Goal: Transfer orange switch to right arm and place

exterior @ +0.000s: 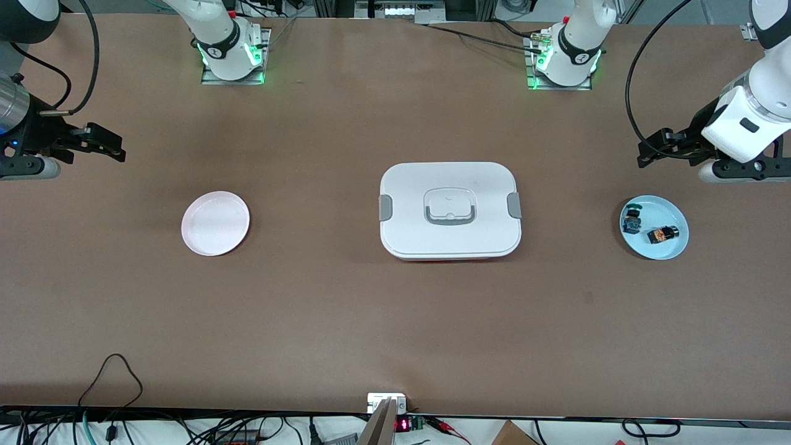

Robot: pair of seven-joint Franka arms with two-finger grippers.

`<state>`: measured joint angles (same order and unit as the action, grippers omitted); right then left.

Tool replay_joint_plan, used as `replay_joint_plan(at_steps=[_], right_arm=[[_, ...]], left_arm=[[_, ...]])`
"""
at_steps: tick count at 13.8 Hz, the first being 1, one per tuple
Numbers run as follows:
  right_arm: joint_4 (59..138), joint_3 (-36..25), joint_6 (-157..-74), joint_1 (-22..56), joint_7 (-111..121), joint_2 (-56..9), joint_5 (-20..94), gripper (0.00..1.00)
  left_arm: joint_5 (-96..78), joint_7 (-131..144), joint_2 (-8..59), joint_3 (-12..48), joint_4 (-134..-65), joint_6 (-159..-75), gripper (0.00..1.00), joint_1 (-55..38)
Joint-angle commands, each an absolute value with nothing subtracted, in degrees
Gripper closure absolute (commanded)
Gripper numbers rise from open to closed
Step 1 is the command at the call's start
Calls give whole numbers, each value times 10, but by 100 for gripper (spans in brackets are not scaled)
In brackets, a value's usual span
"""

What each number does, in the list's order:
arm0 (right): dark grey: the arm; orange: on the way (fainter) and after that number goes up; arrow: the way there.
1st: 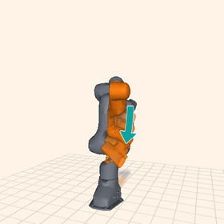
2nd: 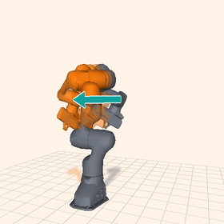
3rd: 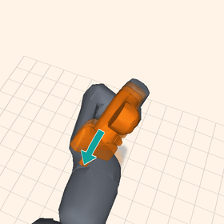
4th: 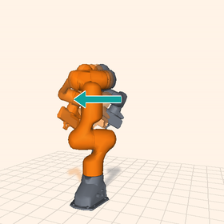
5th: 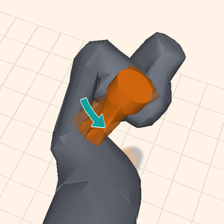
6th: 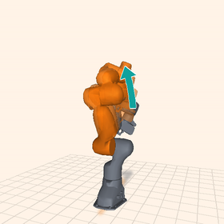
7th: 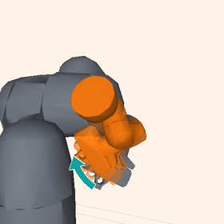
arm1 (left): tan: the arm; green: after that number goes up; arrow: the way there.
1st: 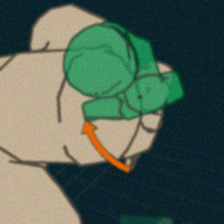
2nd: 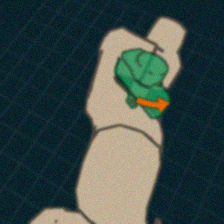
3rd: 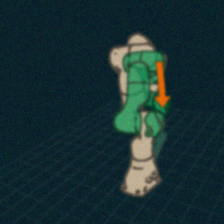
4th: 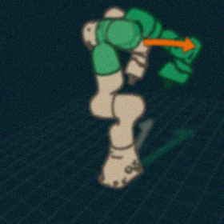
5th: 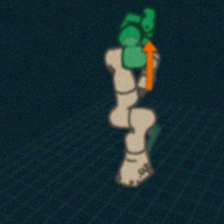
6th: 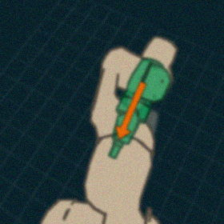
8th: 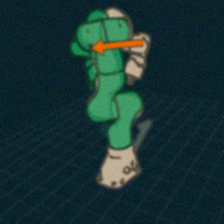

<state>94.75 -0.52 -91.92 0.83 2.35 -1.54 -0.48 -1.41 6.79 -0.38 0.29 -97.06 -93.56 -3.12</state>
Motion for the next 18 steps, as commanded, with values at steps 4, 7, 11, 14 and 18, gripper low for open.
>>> replay_joint_plan(at_steps=[4, 7, 11, 14, 18], right_arm=[[936, -1, -918, 6, 27, -17, -4, 0], [928, -1, -918, 6, 26, -17, -4, 0], [922, -4, -918, 5, 26, -16, -3, 0], [917, -4, -918, 5, 25, -16, -3, 0], [918, -4, -918, 5, 26, -18, -3, 0]], left_arm=[[-3, 72, -3, 3, -960, -925, 0, -33], [-3, 73, -2, 1, -959, -924, 0, -33], [-3, 74, -2, -1, -958, -924, 0, -33], [-3, 77, -2, 0, -958, -923, 0, -33], [21, 80, 10, 4, -961, -918, 0, -33]])
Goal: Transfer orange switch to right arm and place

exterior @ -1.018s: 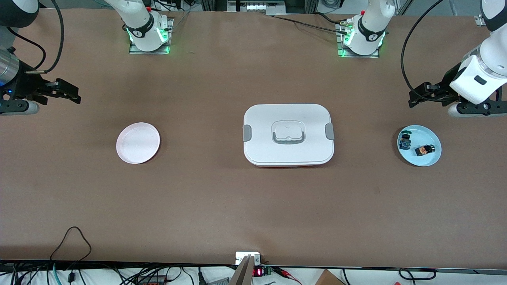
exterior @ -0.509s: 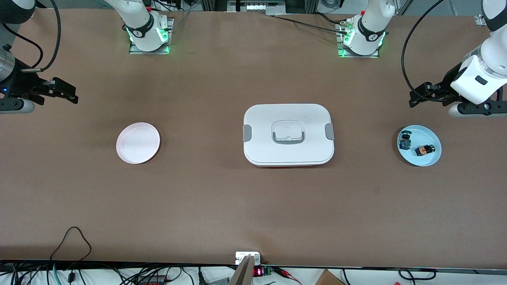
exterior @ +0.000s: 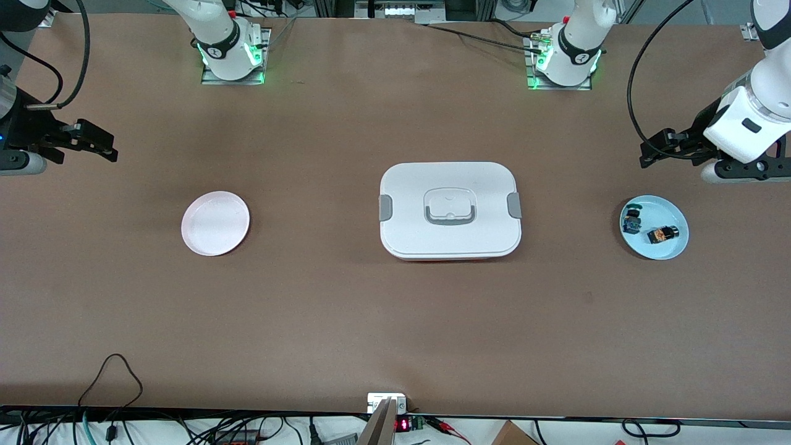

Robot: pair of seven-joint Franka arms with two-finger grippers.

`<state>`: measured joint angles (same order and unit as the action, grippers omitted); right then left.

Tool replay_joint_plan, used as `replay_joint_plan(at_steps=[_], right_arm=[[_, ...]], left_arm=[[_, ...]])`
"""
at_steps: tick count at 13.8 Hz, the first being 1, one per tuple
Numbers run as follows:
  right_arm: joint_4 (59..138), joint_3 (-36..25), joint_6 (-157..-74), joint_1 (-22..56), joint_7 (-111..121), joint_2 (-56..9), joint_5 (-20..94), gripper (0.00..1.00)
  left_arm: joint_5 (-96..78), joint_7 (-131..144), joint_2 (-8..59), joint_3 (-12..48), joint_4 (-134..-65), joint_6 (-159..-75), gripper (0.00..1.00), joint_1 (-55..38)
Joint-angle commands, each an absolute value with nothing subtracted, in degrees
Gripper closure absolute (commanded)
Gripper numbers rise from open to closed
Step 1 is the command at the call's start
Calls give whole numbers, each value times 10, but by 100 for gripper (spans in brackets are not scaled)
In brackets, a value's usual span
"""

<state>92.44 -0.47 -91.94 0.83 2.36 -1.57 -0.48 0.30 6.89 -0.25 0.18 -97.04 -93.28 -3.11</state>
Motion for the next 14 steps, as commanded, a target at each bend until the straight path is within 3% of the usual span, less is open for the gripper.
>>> replay_joint_plan(at_steps=[1, 8, 11, 14], right_arm=[[918, -4, -918, 5, 26, -22, -3, 0], [918, -4, -917, 4, 25, -28, -3, 0], [918, -4, -917, 3, 25, -28, -3, 0], [918, -4, -917, 2, 25, -28, -3, 0]], left_arm=[[23, 84, 12, 4, -960, -911, 0, -33], [22, 170, 32, -2, -952, -894, 0, -19], [13, 167, 68, -2, -900, -811, 0, -14], [23, 165, 93, -2, -875, -807, 0, -14]])
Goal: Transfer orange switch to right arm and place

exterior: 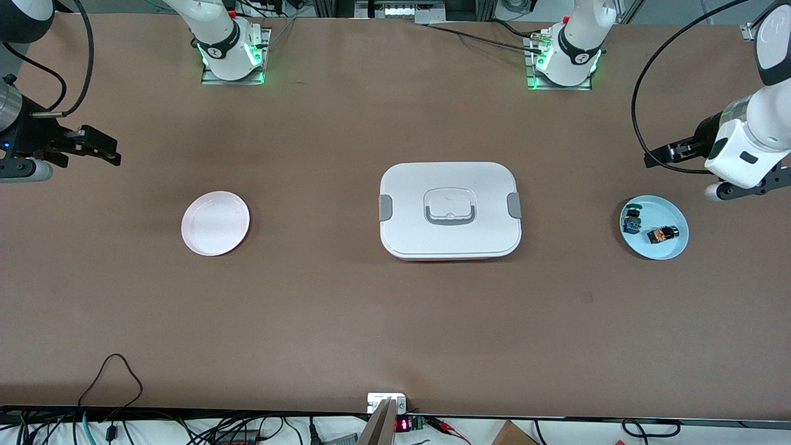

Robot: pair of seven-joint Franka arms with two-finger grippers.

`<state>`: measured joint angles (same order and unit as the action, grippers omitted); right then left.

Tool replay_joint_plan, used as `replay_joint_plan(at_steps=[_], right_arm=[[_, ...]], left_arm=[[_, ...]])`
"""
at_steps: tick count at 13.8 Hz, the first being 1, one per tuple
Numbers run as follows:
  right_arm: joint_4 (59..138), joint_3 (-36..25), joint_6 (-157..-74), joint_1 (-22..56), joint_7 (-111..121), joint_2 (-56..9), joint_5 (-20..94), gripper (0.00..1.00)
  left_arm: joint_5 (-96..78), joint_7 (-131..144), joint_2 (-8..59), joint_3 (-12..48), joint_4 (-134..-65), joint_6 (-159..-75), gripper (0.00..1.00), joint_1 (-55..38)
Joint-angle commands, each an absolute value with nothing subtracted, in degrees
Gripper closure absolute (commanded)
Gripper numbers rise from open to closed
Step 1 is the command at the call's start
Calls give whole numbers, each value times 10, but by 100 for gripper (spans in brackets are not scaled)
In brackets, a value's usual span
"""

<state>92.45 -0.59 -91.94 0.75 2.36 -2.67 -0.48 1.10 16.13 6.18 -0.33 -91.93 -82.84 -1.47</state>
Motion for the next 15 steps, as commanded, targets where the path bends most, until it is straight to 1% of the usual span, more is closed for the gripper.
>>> replay_joint_plan(at_steps=[1, 5, 8, 11, 12, 13, 14, 15], right_arm=[[918, -4, -917, 2, 25, -28, -3, 0], [918, -4, -911, 2, 25, -28, -6, 0], [916, -4, -906, 2, 25, -25, -8, 0], [912, -4, -904, 2, 27, -24, -9, 0], [911, -4, -898, 2, 26, -24, -9, 0], [910, -4, -897, 3, 25, -24, -9, 0], [908, -4, -896, 3, 26, -24, -9, 0], [908, -4, -896, 2, 25, -24, -9, 0]], left_arm=[[22, 164, 94, -2, -873, -807, 0, -12], [21, 164, 95, -2, -875, -802, 0, -6], [26, 164, 108, -2, -880, -802, 0, 0], [79, 151, 120, -1, -885, -806, 0, 5], [78, 151, 119, 0, -900, -805, 0, 13], [78, 152, 110, 2, -929, -809, 1, 18], [78, 152, 108, 2, -949, -828, 3, 18], [79, 149, 109, 2, -974, -873, 2, 19]])
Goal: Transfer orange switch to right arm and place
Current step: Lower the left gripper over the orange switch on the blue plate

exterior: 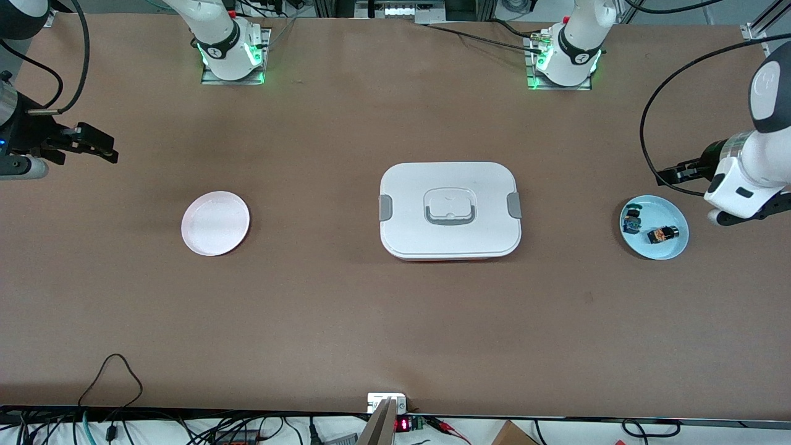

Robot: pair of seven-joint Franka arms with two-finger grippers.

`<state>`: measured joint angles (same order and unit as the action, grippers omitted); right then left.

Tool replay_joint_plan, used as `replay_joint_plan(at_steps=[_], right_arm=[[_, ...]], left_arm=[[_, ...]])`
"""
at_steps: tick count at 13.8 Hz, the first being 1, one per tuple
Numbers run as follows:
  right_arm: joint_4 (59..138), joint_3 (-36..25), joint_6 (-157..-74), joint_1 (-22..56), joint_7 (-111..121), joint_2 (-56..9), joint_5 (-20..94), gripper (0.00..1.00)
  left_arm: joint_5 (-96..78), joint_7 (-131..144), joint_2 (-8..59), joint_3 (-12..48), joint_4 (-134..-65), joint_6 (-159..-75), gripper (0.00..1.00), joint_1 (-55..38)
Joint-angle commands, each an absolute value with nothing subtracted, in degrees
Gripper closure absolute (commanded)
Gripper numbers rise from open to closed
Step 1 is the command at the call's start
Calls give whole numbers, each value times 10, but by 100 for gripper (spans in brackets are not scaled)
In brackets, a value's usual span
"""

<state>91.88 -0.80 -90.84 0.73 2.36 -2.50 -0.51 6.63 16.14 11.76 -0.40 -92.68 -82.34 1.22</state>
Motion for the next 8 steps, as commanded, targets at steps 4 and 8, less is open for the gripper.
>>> replay_joint_plan(at_steps=[4, 8], right_arm=[[908, -4, -895, 2, 25, -25, -9, 0], [908, -5, -896, 2, 25, -25, -9, 0]], left_arm=[[79, 74, 111, 1, -1082, -1080, 2, 58], [80, -1, 145, 1, -1169, -1288, 2, 111]])
